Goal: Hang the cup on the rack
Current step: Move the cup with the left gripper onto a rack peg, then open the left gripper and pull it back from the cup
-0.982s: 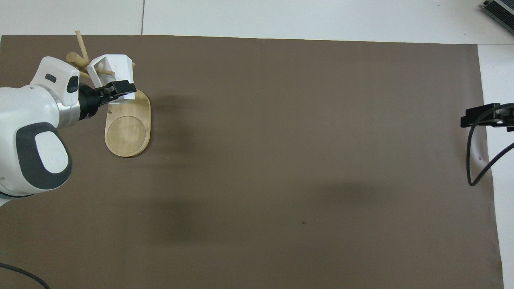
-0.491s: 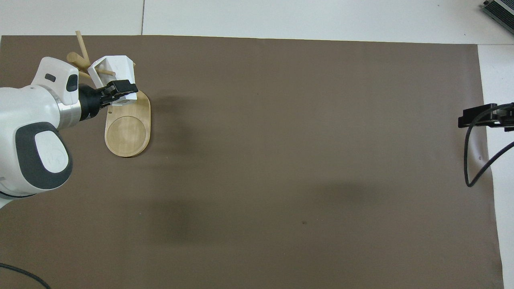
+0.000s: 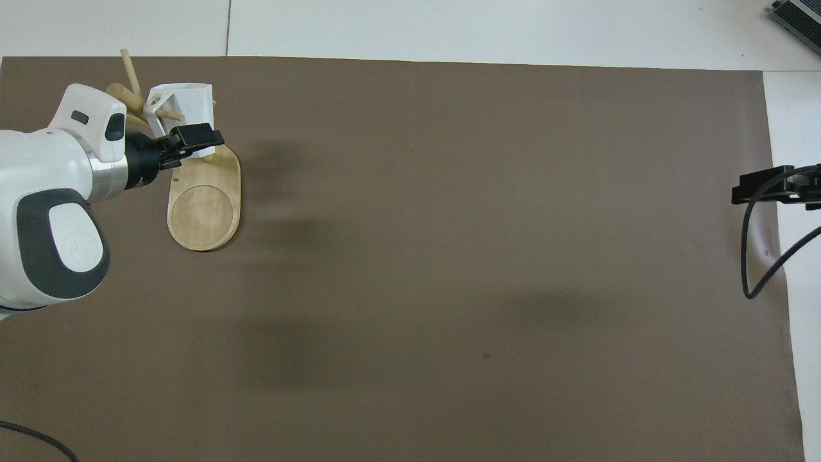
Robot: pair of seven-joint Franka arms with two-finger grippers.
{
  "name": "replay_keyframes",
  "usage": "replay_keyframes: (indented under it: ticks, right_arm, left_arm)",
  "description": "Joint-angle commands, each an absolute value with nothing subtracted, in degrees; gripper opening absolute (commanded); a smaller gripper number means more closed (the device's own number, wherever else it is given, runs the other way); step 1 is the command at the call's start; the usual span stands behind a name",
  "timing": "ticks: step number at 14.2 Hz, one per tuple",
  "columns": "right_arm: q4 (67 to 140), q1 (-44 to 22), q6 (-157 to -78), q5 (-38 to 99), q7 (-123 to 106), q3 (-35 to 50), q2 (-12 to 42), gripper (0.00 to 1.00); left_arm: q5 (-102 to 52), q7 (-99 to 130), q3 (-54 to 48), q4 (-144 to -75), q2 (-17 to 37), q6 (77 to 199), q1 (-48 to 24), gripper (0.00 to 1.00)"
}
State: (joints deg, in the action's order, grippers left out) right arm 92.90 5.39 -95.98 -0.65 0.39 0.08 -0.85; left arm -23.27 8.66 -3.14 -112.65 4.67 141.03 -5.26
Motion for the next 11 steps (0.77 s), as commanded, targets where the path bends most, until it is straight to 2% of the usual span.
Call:
replay_keyframes:
  ticks: [1,6,11]
  right_arm:
    - [94.31,5.71,-96.33,0.09,-0.62,0.18,-2.11,1.0]
    - [94.31,5.63,-96.33,0.09,-0.62,0.18,-2.11,1.0]
    - [94.31,5.71,-96.33,0.18,-0.62,0.18,-2.11,1.0]
  left_arm:
    - [-20.13,8.7,-2.99,-108.38,5.89,134.93,-4.57,1.0]
    - [-9.42,8.35,-2.9,-105.57,3.52,125.54,-4.31,1.0]
    - [-3.35,7.56,-2.9,-104.5,-1.14,115.59,-4.31,1.0]
